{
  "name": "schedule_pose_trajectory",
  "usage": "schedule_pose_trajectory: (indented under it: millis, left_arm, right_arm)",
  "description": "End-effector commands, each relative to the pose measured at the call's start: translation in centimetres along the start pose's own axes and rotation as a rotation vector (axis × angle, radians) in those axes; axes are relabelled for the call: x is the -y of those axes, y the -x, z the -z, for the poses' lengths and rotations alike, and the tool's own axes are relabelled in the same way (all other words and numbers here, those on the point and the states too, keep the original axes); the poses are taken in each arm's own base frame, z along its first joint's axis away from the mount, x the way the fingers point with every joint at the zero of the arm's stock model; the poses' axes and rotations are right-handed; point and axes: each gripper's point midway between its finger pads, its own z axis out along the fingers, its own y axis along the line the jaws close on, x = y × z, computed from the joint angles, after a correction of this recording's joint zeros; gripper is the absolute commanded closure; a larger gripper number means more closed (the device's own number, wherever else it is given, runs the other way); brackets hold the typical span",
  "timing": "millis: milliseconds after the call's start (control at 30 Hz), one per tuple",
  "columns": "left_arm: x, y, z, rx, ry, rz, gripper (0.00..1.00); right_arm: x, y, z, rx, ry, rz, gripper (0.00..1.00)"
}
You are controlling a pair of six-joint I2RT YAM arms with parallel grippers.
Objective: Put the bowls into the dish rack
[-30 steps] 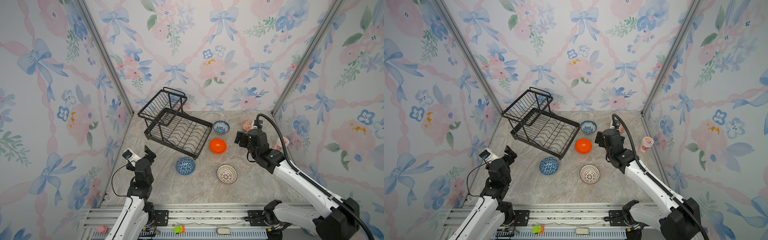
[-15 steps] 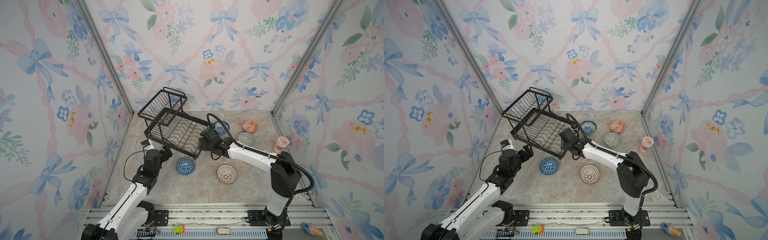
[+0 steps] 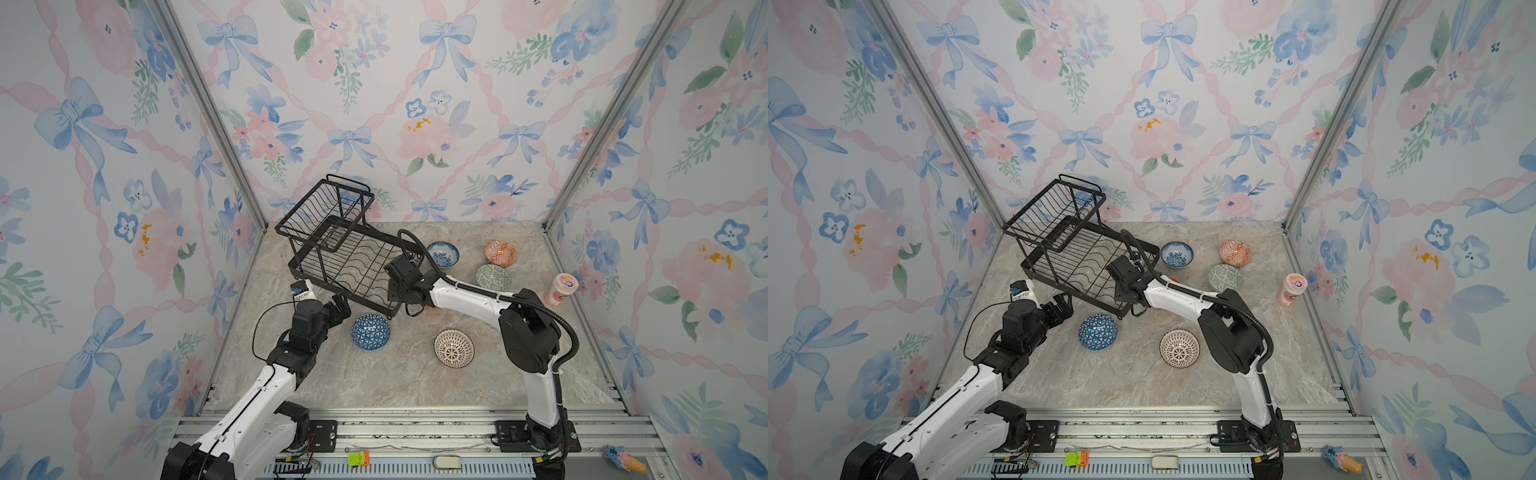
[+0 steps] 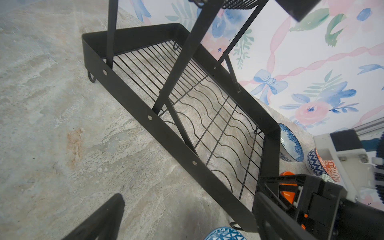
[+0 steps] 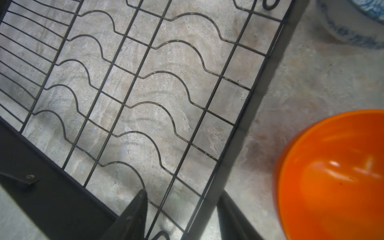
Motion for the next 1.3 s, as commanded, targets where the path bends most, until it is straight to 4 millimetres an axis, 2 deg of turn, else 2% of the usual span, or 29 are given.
schedule_pose_trajectory:
  millis: [0,200,467,733,933,1067,1267]
  left_arm:
    - [0.0,-0.7,0.0,-0.022,-0.009,-0.002,0.02]
    - [0.5,-1.5,-0.4,-0.064,-0.028,0.007,0.02]
    - [0.6,-1.8,-0.3,-0.073,-0.040,0.006,0.02]
    - [0.1,-3.1,-0.4,-0.107,-0.031,0.018,0.02]
    - [-0.5,-2.5,-0.2,-0.066,0.002,0.024,0.02]
    - [-0.6,-2.2,-0.2,-0.049,0.009,0.039,0.02]
    - [-0.1,-3.3,-1.4,-0.114,0.008,0.022,0.02]
  right_arm:
    - [-0.1,-0.2,-0.6,-0.027,-0.011,0.007,0.46]
    - [0.0,-0.5,-1.8,-0.049,-0.018,0.040,0.58]
    - [0.9,1.9,-3.0,-0.040,-0.042,0.071,0.76]
    - [1.4,4.4,-4.5,-0.012,-0.017,0.117,0.82]
    - [-0.2,5.8,-5.6,0.002,0.051,0.220,0.86]
    - [-0.6,6.7,-6.4,0.010,0.059,0.251,0.89]
    - [-1.2,7.2,-8.1,0.002,0.074,0.253,0.89]
